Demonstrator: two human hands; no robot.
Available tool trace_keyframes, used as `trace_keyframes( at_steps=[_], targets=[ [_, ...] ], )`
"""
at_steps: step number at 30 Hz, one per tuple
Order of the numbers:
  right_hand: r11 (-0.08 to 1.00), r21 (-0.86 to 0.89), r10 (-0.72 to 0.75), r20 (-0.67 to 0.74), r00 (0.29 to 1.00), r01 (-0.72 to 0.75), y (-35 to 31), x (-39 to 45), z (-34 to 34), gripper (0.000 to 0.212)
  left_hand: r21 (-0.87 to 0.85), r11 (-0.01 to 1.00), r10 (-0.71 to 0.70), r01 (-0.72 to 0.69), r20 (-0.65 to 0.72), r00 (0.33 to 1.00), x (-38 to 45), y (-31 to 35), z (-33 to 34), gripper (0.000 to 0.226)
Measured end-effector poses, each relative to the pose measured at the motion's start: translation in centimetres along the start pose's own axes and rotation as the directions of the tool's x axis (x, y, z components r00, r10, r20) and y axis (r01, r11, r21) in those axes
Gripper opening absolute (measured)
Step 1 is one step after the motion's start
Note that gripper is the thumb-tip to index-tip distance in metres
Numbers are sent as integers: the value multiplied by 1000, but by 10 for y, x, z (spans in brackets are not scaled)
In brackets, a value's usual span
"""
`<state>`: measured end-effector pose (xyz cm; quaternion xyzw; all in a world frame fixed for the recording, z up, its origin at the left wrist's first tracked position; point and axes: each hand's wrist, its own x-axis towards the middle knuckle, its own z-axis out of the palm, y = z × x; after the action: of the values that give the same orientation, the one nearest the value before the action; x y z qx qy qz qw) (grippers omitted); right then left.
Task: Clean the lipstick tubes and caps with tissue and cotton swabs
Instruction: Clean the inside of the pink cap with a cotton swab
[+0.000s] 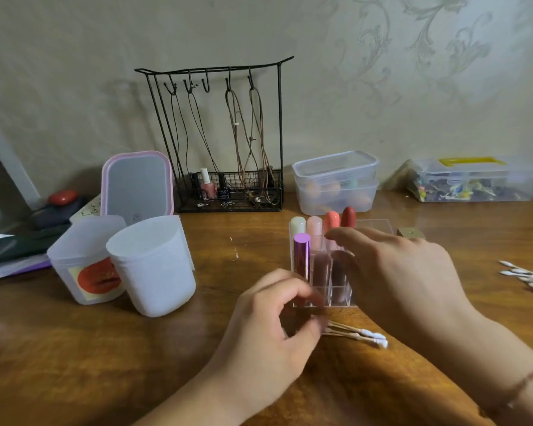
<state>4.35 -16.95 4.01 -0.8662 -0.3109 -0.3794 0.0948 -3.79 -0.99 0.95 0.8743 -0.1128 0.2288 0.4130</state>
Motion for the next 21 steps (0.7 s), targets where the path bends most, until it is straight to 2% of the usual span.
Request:
trace_keyframes(
  at_steps=[4, 6, 8, 11, 14, 17, 19, 21],
  targets=[
    [997, -63, 53, 111, 992, -46, 5, -6, 4, 43, -13, 999, -46, 47, 11, 999, 0, -3, 1, 15],
    [995, -65, 83, 114, 990, -76, 4, -5, 4, 40, -10, 999, -54, 54, 6, 999, 0, -3, 1, 15],
    [994, 25, 105, 43, 994, -106, 4, -2, 1, 38, -8, 998, -62, 62, 1, 998, 0, -3, 1, 14],
    [937, 276, 225, -5, 974, -215, 7, 5, -18, 28, -35, 998, -54, 53, -33, 998, -1, -2, 1, 15],
    [750, 584, 334, 69, 940, -310, 11, 3, -34, 24, -155, 987, -63, 48, -99, 993, -1, 2, -4, 19],
    [389, 842, 315, 259, 913, -373, -3, -5, -34, 21, -286, 955, -94, 73, -58, 994, -3, 10, -9, 27],
    [161, 902, 275, 349, 896, -401, -13, -11, -29, 18, -330, 936, -115, 122, 42, 993, -5, 15, -11, 24],
    [55, 908, 258, 390, 884, -416, -19, -15, -27, 21, -299, 946, -110, 128, 78, 991, -6, 17, -10, 22]
  ],
)
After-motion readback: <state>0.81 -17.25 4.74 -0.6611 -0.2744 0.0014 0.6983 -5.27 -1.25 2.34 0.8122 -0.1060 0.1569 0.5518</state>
